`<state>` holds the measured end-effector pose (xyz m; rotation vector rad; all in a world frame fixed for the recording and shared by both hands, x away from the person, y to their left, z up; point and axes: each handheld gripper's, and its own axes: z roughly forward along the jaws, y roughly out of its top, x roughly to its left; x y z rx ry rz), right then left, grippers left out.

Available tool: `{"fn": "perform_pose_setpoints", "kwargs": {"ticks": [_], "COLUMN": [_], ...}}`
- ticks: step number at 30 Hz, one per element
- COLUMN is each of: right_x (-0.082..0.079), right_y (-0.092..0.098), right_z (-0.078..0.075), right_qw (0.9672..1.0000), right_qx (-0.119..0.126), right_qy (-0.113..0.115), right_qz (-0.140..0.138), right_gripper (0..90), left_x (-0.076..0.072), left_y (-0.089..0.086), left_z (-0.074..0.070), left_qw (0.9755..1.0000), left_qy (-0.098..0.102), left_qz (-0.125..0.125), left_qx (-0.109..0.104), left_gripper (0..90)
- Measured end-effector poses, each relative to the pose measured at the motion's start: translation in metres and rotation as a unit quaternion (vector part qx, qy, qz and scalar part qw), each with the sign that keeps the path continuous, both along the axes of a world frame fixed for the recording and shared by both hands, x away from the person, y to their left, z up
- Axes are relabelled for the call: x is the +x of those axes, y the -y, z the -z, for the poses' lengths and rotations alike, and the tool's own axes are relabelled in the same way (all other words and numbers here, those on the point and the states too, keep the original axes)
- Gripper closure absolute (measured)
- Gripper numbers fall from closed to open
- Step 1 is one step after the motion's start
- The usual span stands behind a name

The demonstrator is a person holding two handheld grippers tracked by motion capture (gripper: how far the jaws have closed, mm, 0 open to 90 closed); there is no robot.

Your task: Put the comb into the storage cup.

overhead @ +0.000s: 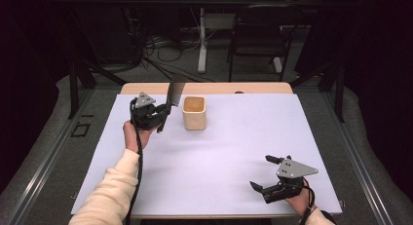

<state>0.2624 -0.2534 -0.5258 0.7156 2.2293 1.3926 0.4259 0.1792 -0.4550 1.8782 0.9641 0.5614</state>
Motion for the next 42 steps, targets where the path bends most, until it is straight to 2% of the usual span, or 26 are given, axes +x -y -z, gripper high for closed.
{"fn": "perform_pose_setpoints", "kwargs": {"ticks": [12, 23, 42], "right_x": [0.0, 0.001, 0.0], "right_y": [0.0, 0.0, 0.0], "right_z": [0.0, 0.001, 0.0], "right_qw": [1.0, 1.0, 1.0], "right_qx": [-0.001, -0.001, -0.002], "right_qy": [-0.003, -0.002, -0.002], "right_qz": [-0.001, 0.0, -0.003], "right_gripper": [0.0, 0.0, 0.0], "left_x": [0.009, 0.016, 0.024], "left_y": [0.01, 0.016, 0.023], "left_z": [-0.013, -0.019, -0.029], "left_qw": [0.9998, 0.9995, 0.9991], "left_qy": [0.014, 0.021, 0.034], "left_qz": [0.011, 0.018, 0.017], "left_qx": [-0.012, -0.013, -0.018], "left_gripper": [72.1, 72.2, 72.1]}}
